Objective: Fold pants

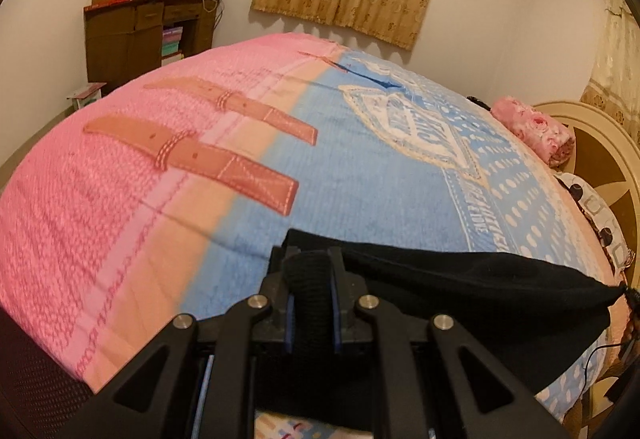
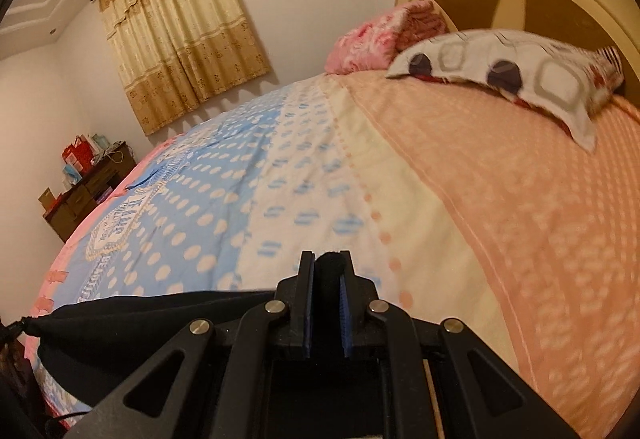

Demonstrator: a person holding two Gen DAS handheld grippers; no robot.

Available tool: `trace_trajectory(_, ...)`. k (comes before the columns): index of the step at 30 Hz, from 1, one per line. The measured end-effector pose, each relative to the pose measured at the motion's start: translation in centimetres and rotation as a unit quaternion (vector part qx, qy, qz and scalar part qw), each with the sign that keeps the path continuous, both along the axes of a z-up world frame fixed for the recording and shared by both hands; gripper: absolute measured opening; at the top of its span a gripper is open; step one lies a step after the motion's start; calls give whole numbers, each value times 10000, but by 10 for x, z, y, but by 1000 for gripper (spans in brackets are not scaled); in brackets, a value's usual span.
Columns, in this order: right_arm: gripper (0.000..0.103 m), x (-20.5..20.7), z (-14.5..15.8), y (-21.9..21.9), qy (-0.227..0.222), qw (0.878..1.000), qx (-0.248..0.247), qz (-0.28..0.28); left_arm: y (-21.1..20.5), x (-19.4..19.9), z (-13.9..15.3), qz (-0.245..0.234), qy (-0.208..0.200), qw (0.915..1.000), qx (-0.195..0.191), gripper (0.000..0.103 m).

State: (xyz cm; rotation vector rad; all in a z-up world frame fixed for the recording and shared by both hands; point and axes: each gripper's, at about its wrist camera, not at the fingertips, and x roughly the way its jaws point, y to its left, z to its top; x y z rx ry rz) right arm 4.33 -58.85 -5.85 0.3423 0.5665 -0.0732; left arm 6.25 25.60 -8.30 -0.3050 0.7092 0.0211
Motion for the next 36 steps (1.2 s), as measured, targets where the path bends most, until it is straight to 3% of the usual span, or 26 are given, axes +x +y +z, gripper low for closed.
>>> trace_trajectory(9, 10, -21, -48, -6, 288, 9993, 215, 32, 0, -13, -15, 40, 177, 9998, -8, 17)
trace_trajectory(12, 11, -26, -53, -5, 250, 9994, 202, 85, 1, -16, -14, 139, 160, 9998, 49, 23)
trace_trajectory(14, 12, -28, -56, -9, 215, 9993, 286, 124, 4, -18, -16, 264, 268, 9992, 98, 32)
trace_trajectory(16, 16, -30, -61, -13, 208, 9988, 406, 160, 7, -21, -17, 429, 388, 9982, 168, 50)
trace_trajectory(18, 36, -35, -63, -15, 214, 9991, 348, 67, 10, -27, -17, 492, 419, 9977, 182, 58)
trace_trajectory(19, 38, -37, -63, -16, 223, 9991, 350, 36, 12, -31, -17, 554, 470, 9972, 171, 62)
trace_trajectory(25, 39, -55, -57, -12, 108, 9996, 195, -186, 20, -58, -15, 752, 496, 9959, 56, 64)
trace_trajectory(30, 39, -73, -40, -12, -241, 9967, 347, -692, 13, -67, -1, 811, 368, 9958, 217, 64)
trace_trajectory(34, 39, -82, -15, 26, -472, 9980, 131, -401, -1, -68, 8, 823, 355, 9941, 612, 64)
trace_trajectory(36, 39, -80, -7, 55, -456, 9987, 234, 84, -6, -65, 6, 738, 428, 9944, 625, 64)
